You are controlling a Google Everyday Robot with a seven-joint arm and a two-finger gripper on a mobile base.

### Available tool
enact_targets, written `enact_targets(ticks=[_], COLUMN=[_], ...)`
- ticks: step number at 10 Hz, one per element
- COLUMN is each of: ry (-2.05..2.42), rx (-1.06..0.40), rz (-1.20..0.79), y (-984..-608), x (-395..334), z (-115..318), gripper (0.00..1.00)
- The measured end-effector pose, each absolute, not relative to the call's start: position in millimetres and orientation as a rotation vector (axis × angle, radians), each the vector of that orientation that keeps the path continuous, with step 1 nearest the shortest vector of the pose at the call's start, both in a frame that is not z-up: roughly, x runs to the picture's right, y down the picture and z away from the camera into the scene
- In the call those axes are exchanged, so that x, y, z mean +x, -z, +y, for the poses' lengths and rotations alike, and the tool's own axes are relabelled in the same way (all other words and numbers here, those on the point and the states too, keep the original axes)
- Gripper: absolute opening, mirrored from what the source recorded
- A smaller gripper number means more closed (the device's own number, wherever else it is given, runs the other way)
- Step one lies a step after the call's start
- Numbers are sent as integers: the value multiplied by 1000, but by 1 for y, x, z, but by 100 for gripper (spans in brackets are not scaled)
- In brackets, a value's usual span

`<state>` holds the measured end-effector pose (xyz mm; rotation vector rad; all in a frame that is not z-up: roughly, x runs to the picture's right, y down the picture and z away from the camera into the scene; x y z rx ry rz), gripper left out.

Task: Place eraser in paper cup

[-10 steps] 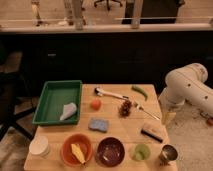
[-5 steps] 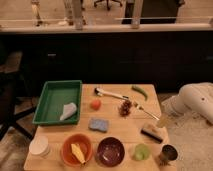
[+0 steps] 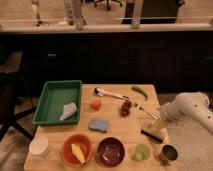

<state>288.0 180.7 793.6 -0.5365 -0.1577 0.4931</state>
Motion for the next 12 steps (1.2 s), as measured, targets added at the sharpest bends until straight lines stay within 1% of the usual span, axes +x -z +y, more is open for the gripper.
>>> enact_targets(ticks=[3,8,12], ry=[-491,-527,-526], rx=[-584,-618,-653], rz=[-114,-55,-35], y=[-803,-798,-802], x=[295,315,319], z=[206,232,247], gripper=[80,80,80])
